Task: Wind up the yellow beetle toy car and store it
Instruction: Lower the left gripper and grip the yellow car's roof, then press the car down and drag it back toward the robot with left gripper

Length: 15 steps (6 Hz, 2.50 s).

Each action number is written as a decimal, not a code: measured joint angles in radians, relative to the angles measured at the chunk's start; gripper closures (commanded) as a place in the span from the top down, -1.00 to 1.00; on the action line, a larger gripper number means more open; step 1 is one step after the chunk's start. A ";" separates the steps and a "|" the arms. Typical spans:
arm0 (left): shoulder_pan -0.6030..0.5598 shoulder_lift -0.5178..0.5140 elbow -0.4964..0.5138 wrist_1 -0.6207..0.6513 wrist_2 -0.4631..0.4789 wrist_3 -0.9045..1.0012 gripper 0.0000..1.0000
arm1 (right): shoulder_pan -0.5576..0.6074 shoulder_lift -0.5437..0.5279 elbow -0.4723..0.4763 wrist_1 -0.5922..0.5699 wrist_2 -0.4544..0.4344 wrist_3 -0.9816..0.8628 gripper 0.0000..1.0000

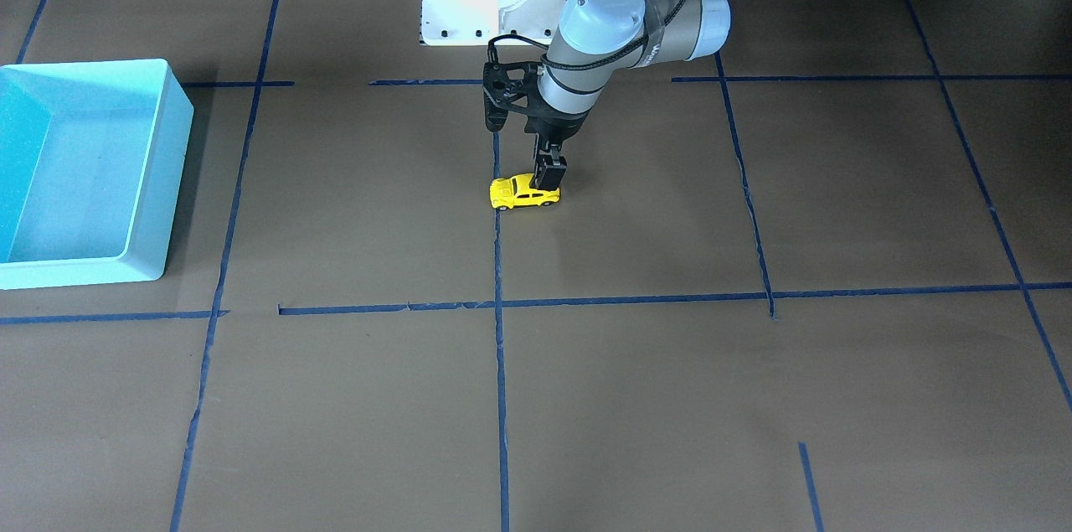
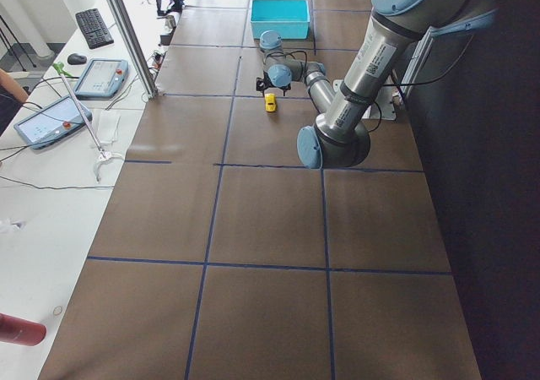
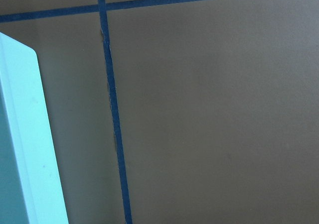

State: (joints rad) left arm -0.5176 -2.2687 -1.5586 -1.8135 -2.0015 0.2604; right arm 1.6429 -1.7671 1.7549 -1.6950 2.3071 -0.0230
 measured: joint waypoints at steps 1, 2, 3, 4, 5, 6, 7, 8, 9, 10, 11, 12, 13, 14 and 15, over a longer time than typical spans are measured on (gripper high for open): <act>0.001 -0.006 0.024 -0.026 0.010 -0.002 0.90 | 0.000 0.000 -0.002 0.000 0.000 0.000 1.00; 0.001 -0.017 0.050 -0.045 0.014 -0.003 0.87 | 0.000 0.000 -0.005 0.000 0.000 0.000 1.00; 0.002 -0.031 0.081 -0.061 0.015 -0.005 0.77 | 0.000 0.000 -0.006 0.000 0.000 0.000 1.00; 0.003 -0.039 0.099 -0.068 0.015 -0.006 0.65 | 0.000 0.000 -0.007 0.000 0.000 0.000 1.00; 0.007 -0.044 0.110 -0.070 0.015 -0.006 0.60 | 0.000 0.000 -0.008 0.000 0.000 0.000 1.00; 0.014 -0.047 0.118 -0.071 0.015 -0.005 0.60 | 0.000 0.000 -0.008 0.000 0.000 0.000 1.00; 0.019 -0.051 0.123 -0.073 0.016 -0.005 0.60 | 0.000 0.000 -0.008 0.000 0.000 0.000 1.00; 0.021 -0.054 0.125 -0.079 0.016 -0.005 0.54 | 0.000 0.000 -0.008 0.000 0.000 0.000 1.00; 0.022 -0.056 0.126 -0.083 0.018 -0.005 0.39 | 0.000 0.000 -0.008 0.000 0.000 0.000 1.00; 0.023 -0.057 0.127 -0.084 0.027 -0.005 0.16 | 0.000 0.000 -0.009 0.000 0.000 0.000 1.00; 0.024 -0.059 0.132 -0.084 0.040 -0.004 -0.45 | 0.000 0.000 -0.009 0.000 -0.001 0.000 1.00; 0.024 -0.061 0.135 -0.082 0.049 -0.004 -0.84 | 0.000 0.000 -0.009 0.000 -0.001 0.000 1.00; 0.023 -0.064 0.136 -0.081 0.049 -0.007 -0.94 | 0.000 0.000 -0.009 0.000 -0.001 0.000 1.00; 0.023 -0.066 0.126 -0.083 0.045 -0.008 -1.00 | 0.000 0.000 -0.009 0.000 0.000 0.000 1.00; 0.023 -0.067 0.110 -0.107 0.042 -0.009 -1.00 | 0.000 0.000 -0.009 0.000 0.000 0.000 1.00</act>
State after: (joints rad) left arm -0.4950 -2.3358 -1.4487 -1.9202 -1.9592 0.2513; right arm 1.6429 -1.7671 1.7457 -1.6950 2.3066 -0.0230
